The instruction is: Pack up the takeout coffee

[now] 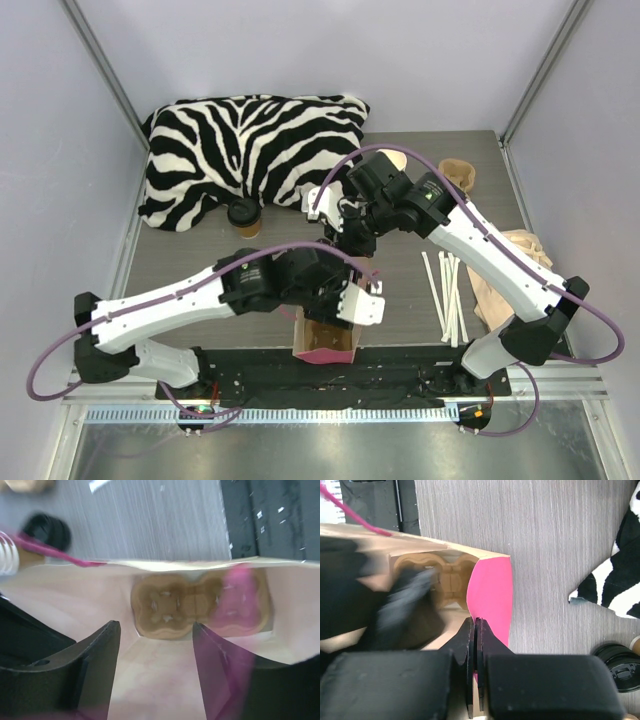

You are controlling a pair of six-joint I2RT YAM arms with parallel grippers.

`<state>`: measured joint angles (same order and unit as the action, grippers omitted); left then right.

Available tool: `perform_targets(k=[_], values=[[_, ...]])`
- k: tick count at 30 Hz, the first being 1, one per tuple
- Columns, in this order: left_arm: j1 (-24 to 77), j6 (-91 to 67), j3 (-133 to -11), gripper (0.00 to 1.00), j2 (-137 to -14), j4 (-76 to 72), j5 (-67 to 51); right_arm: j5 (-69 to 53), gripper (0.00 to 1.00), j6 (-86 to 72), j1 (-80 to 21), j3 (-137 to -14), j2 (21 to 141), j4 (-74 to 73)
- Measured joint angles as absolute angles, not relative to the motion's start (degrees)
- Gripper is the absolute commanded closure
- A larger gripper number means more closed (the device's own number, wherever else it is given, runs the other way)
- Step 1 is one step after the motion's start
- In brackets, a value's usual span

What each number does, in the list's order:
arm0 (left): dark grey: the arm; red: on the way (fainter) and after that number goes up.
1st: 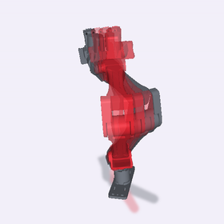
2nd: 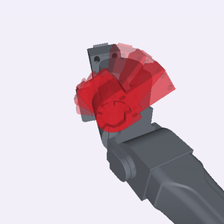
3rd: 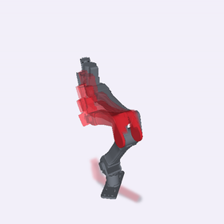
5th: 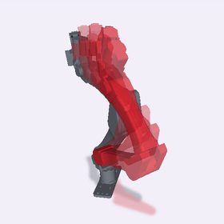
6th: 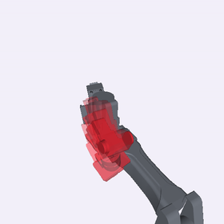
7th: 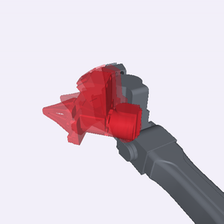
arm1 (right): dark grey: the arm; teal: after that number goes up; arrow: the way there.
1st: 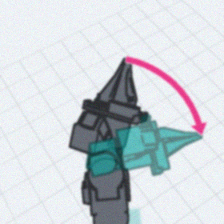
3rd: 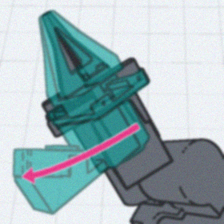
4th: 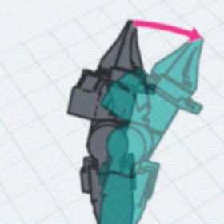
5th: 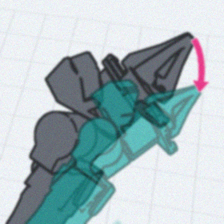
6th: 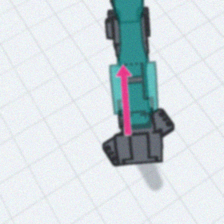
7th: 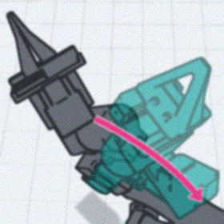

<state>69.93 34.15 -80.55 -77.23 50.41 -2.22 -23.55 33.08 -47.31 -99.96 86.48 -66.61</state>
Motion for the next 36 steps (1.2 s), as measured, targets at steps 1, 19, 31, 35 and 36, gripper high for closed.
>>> perform_targets(k=[1,19,31,35,36], values=[[71.68,34.74,-80.55,0.35,-76.25,50.15,-1.43,-23.42,0.99,33.06,-47.31,-99.96,86.5,-66.46],[84.71,38.15,-83.09,0.3,-69.71,50.83,9.67,-20.71,0.99,31.46,-46.76,-98.98,86.48,-64.62],[72.73,33.32,-105.08,0.15,-64.82,53.1,11.31,-17.91,0.99,30.85,-46.72,-93.51,82.28,-62.17],[58.06,25.15,-109.47,0.13,-64.38,54.5,9.43,-16.4,0.99,29.52,-46.11,-91.68,80.49,-61.06],[53.98,22.72,-109.08,0.13,-63.86,54.87,7.84,-15.94,0.99,29.04,-45.95,-91.22,80.09,-60.69]])
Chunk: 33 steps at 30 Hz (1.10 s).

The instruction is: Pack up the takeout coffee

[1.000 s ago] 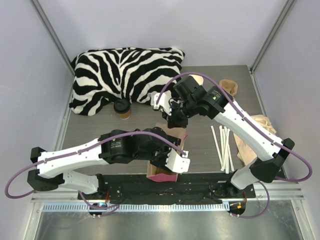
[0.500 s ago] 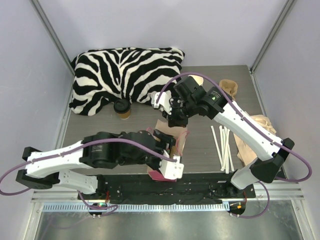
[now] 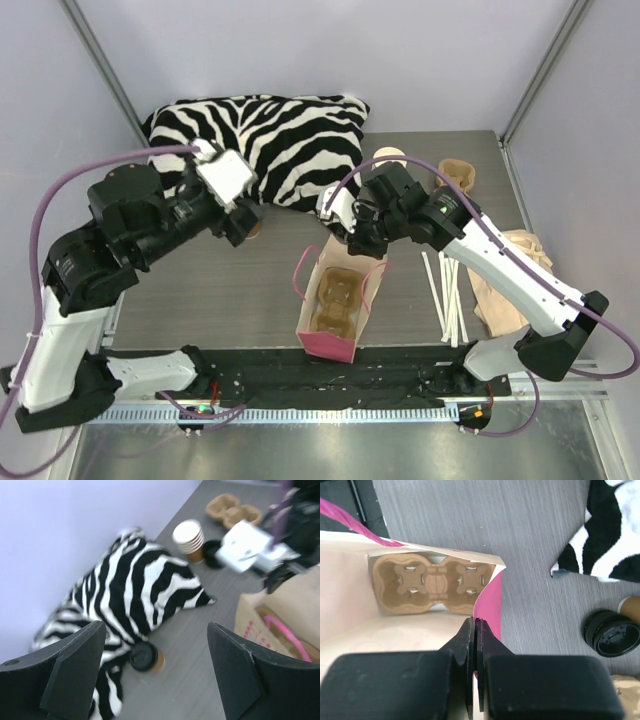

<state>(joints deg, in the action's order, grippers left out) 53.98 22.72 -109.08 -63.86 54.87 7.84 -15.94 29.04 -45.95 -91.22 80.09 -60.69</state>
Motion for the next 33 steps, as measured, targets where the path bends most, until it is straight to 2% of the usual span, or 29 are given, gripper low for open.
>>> perform_targets(k=[5,12,16,20,28,33], values=[[33.85,12.69,-99.26,0.11,-60.73,56.88,0.32,-14.76,0.99,27.0,-45.28,-90.43,79.9,-59.31],[16.1,1.41,-77.97,0.04,-58.65,55.27,-12.38,-13.93,0.99,25.63,-45.21,-92.79,79.92,-59.05],[7.27,-2.2,-72.01,0.0,-61.56,53.43,-17.63,-13.76,0.99,24.14,-45.28,-94.65,79.61,-59.16],[4.8,-4.8,-71.9,0.0,-65.69,50.48,-19.97,-12.43,0.99,22.81,-45.91,-94.61,78.76,-60.14],[4.8,-7.49,-72.27,0.0,-72.23,46.0,-16.36,-7.94,0.99,20.45,-47.18,-91.94,75.92,-59.99],[8.88,-5.76,-76.31,0.0,-78.06,45.34,-10.57,-5.48,0.99,19.27,-47.13,-89.38,75.24,-59.81]])
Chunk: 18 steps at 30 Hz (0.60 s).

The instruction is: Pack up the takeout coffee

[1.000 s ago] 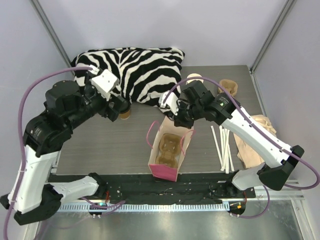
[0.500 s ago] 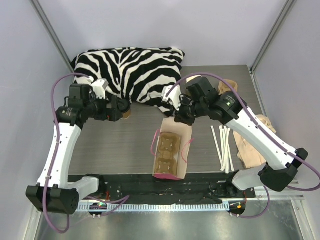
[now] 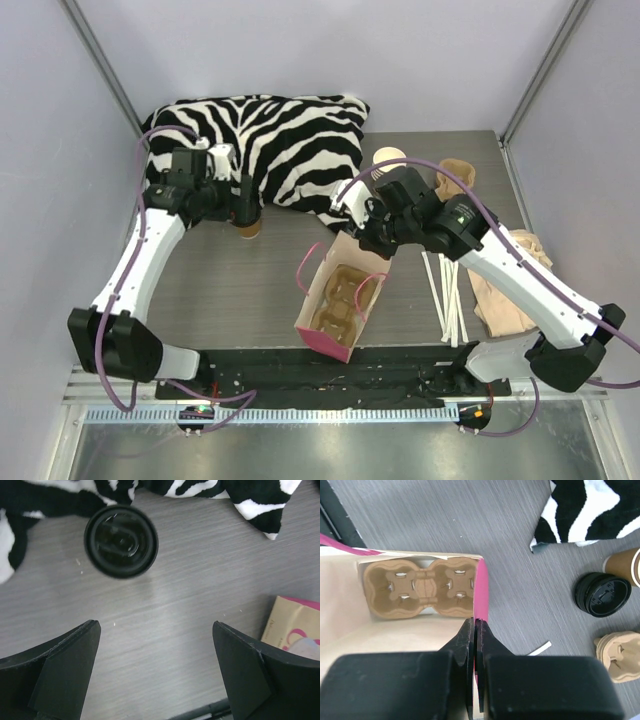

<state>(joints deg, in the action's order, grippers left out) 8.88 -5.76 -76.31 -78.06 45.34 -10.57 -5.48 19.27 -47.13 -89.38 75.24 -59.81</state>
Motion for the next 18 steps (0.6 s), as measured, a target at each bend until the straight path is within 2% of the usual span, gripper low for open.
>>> perform_targets(k=[4,12,18], values=[[12.19,-3.68,-77.87,0.0,-83.07,44.58,-6.33,-4.62,0.99,19.14,-47.03,-89.23,75.94,-59.46],[12.64,-0.95,-85.43,0.01,-97.3,44.82,0.69,-4.36,0.99,18.74,-44.69,-89.38,79.48,-58.76],[12.64,1.02,-90.13,0.07,-101.95,46.44,2.26,-4.82,0.99,18.04,-42.72,-90.26,80.95,-58.85]])
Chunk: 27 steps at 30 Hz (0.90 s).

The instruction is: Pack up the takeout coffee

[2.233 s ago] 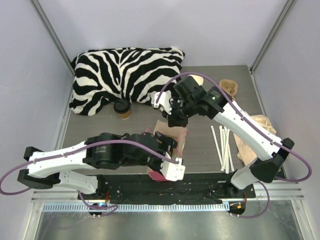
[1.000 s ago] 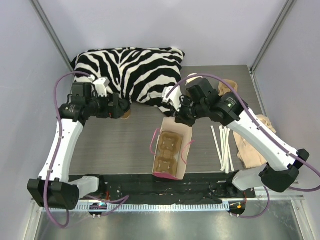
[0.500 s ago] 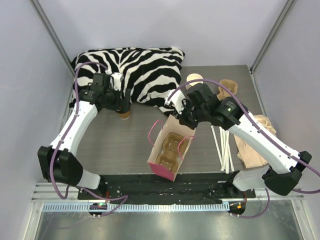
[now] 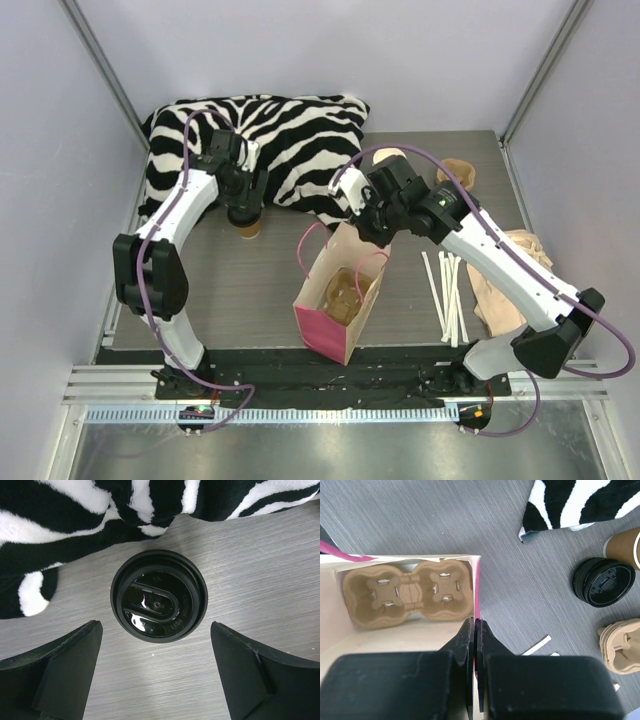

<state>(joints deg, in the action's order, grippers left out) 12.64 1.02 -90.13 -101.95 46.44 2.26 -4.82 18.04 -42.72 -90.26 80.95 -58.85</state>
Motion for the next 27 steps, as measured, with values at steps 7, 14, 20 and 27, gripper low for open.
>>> perform_targets(k=[7,14,20,27], values=[[12.64,2.63,-91.68,0.11,-104.12,47.55,2.42,-6.52,0.99,17.82,-40.47,-91.64,82.41,-59.11],[12.69,3.55,-91.72,0.12,-105.32,47.64,2.35,-8.01,0.99,17.85,-39.24,-93.38,84.4,-59.33],[12.69,3.75,-91.72,0.17,-106.1,47.53,2.35,-8.69,0.99,17.91,-38.96,-94.08,84.93,-59.9],[12.69,4.12,-92.68,0.19,-107.68,47.37,2.17,-9.43,0.99,17.91,-38.22,-94.3,85.3,-60.1]])
